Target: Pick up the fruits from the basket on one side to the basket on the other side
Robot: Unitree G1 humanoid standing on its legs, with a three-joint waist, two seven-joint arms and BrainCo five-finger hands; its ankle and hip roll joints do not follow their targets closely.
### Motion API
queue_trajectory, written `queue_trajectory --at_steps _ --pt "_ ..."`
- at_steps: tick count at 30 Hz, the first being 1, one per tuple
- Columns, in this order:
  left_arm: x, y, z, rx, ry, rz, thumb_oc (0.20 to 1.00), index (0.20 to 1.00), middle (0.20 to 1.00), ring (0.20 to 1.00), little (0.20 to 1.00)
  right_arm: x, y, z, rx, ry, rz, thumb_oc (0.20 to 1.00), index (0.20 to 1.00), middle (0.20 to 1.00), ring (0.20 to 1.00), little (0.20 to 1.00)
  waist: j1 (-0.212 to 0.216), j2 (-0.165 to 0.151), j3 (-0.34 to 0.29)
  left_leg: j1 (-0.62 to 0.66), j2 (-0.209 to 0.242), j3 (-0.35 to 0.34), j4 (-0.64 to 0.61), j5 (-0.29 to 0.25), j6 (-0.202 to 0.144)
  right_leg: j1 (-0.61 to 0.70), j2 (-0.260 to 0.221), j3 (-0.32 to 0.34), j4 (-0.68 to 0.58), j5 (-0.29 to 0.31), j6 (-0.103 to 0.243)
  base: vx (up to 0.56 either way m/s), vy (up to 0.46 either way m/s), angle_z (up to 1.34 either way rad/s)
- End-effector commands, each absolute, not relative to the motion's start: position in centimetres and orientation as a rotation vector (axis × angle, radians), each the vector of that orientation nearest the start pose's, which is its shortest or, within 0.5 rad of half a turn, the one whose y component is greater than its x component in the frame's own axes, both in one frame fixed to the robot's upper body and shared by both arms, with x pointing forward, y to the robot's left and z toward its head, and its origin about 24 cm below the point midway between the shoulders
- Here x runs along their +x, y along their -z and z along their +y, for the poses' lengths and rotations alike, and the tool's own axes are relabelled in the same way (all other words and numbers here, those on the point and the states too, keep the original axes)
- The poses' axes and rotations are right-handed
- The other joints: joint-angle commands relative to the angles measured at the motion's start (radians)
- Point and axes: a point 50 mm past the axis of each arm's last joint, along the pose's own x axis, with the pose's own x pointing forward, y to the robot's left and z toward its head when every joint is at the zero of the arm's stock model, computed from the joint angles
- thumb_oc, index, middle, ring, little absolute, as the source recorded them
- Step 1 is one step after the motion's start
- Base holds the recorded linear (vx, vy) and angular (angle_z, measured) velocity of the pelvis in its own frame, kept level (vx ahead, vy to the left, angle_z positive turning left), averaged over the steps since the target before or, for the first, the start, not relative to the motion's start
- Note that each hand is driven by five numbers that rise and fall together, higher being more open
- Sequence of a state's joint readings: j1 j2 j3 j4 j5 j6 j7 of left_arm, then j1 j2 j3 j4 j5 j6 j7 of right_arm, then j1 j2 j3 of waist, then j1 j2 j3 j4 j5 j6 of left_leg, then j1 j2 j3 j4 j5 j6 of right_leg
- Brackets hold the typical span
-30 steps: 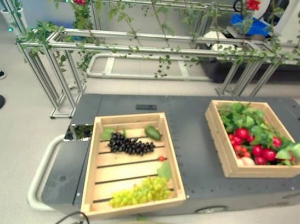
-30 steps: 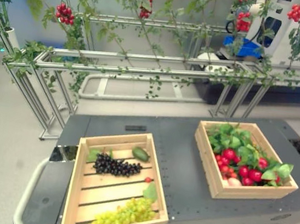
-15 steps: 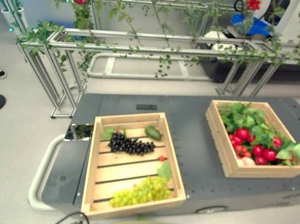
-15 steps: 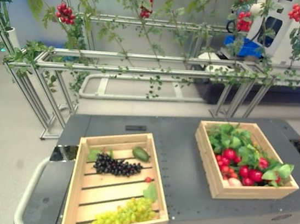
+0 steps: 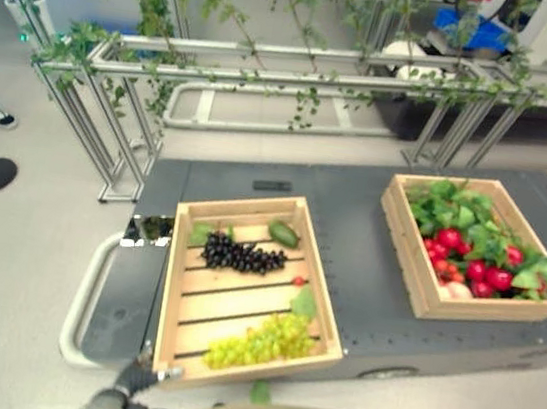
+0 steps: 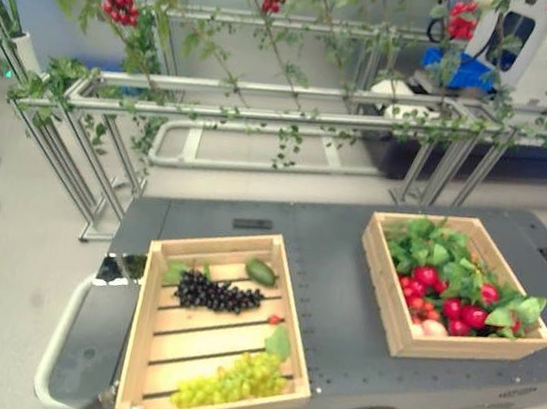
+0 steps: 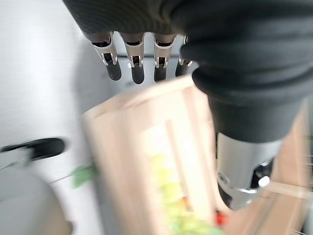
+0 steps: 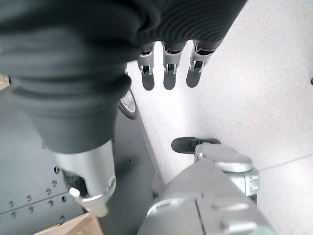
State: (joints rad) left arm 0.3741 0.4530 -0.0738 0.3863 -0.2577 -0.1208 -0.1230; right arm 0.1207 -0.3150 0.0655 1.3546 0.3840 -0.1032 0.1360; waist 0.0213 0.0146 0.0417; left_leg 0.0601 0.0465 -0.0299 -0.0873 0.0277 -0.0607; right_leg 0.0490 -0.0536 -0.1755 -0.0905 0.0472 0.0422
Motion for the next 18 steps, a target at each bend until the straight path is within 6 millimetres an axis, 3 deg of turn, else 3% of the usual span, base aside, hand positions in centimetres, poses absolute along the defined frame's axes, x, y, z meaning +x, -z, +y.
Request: queue_trajectory --at_steps 1,7,18 --pt "15.5 3.4 27.5 0.172 0.021 0.419 1.0 1.0 1.0 1.0 1.0 4.5 16.1 -26.4 0.082 0.277 1.255 1.0 1.0 1.0 1.0 1.0 -0.001 -0.05 -0.008 -0.032 -0.063 0.009 0.011 -0.046 0.05 -0.03 0.001 -0.013 0.054 -0.039 0.041 0.0 -0.014 0.04" --pt "18.3 -1.7 28.1 0.259 0.039 0.214 1.0 1.0 1.0 1.0 1.0 3.9 16.4 -25.6 0.091 0.213 1.292 1.0 1.0 1.0 1.0 1.0 -0.001 -0.06 -0.007 -0.027 -0.061 0.01 0.01 -0.051 0.049 -0.029 0.002 -0.01 0.059 -0.043 0.039 0.01 -0.005 -0.02" --pt "19.7 -4.2 27.9 0.326 0.05 0.115 1.0 1.0 1.0 1.0 1.0 3.8 16.4 -25.3 0.094 0.185 1.3 1.0 1.0 1.0 1.0 1.0 -0.014 -0.068 -0.007 -0.019 -0.056 0.02 0.01 -0.059 0.049 -0.028 0.004 -0.002 0.062 -0.046 0.037 0.01 -0.003 -0.02"
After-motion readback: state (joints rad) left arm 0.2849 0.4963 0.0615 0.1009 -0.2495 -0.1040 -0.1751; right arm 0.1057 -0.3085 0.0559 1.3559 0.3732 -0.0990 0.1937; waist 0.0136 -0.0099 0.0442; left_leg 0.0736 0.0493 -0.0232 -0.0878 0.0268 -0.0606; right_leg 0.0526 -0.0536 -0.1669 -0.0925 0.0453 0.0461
